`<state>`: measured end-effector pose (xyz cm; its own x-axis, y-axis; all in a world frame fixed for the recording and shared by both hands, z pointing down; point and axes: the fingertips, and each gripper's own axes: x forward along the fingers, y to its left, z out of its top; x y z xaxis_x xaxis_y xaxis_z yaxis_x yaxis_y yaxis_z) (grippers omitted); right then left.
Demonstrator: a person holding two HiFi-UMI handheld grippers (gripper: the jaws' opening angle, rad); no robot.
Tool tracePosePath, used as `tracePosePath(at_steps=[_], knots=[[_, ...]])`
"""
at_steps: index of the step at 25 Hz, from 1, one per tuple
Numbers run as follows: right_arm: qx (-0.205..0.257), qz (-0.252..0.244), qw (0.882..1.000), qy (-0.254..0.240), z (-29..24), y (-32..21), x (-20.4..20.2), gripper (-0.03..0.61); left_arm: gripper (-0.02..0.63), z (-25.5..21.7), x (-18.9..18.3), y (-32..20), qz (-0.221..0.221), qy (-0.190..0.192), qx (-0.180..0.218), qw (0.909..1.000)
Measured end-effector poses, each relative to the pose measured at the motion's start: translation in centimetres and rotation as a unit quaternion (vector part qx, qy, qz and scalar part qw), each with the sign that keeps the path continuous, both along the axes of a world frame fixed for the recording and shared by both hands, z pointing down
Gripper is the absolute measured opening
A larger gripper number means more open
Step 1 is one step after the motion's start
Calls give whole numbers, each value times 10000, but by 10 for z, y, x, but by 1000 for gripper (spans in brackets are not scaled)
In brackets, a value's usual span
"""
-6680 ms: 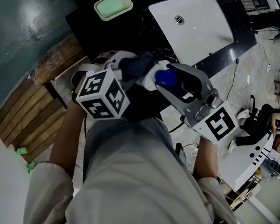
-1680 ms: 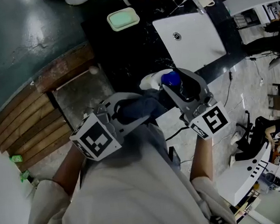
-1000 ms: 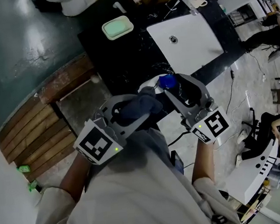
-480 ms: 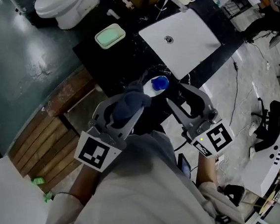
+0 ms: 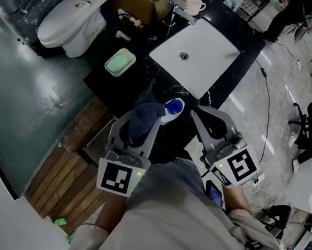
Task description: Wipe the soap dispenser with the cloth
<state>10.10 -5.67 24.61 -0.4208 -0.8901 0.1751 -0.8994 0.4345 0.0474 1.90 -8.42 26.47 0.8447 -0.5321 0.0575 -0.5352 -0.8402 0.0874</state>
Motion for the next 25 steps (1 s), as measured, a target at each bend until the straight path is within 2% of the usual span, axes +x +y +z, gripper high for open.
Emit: tracePosePath(at_steps=[7,13,18,25], knots=[[51,308,9991,-285,-13,-5,2,0,124,-15,12,-10,-43,-36,59,10000],[73,443,9984,-329,-19,-17,6,-2,124,-21,18,-25,-120,72,-158,9998],[133,459,9985,-253,-27,-37,7,-2,124,-28,24,-39,-226,-142,73,9996],[167,521,9984,-150,-27,-57,7,-2,123,-36,35,-56,-265,-185,7,9995]])
